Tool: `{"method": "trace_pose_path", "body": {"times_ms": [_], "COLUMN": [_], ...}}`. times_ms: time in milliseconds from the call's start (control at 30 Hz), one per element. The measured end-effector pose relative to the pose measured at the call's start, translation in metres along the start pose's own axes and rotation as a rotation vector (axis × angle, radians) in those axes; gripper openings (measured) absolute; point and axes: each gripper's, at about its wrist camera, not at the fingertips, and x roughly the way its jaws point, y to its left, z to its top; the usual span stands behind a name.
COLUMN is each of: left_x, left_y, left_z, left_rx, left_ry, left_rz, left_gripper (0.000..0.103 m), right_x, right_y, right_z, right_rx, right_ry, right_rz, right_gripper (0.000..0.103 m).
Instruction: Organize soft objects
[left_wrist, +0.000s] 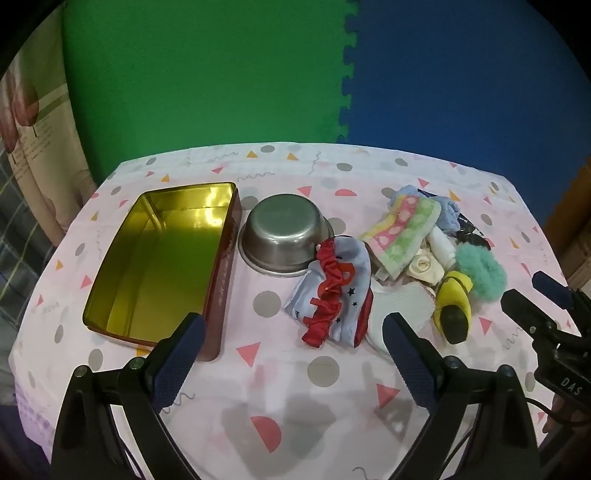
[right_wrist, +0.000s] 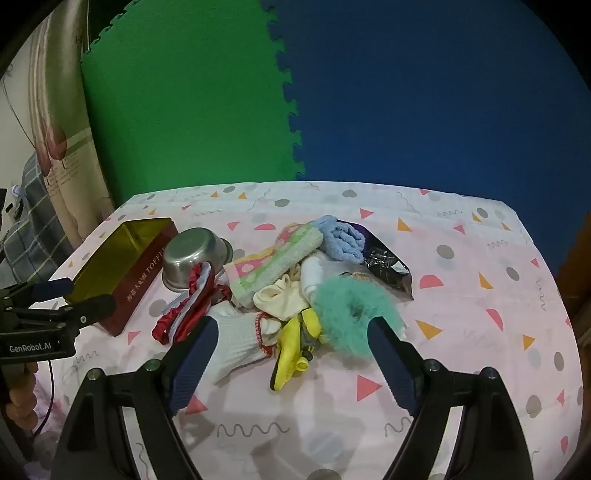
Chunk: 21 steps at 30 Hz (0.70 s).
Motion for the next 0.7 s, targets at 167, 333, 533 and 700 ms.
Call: {"method": "trace_pose_path", "body": {"times_ms": [167,333,533,700], "left_x": [0.0009,0.0025,0.0054,0.0063], "left_y": [0.0013,0.0025,0.0037,0.0028], "left_z": [-0.0006,-0.0019,-0.0014,-0.0008], "left_rx": [-0.001,0.000,0.000,-0.001], "left_ry": [0.001,0.005,0.017,0.019], "left_rz": [0.001,0.002,0.001,0.000], "left_gripper": [0.096,0.095,0.095,0.095], "right_x": [0.0001,-0.0006,0.0062,0.0078], "right_y": [-0.0007,-0.0010,-0.0028,-0.0023], "right_z": [0.0004,0.0005,-0.0014,-0.0005], "right_rx": [0.000,-0.001,0.014,0.005], "right_ry": [0.004,0.006,0.015,0.019], "right_rz": [0.001,0.001,-0.003,-0.017], "right_gripper": [0.086,0.086,0.086,0.086]}}
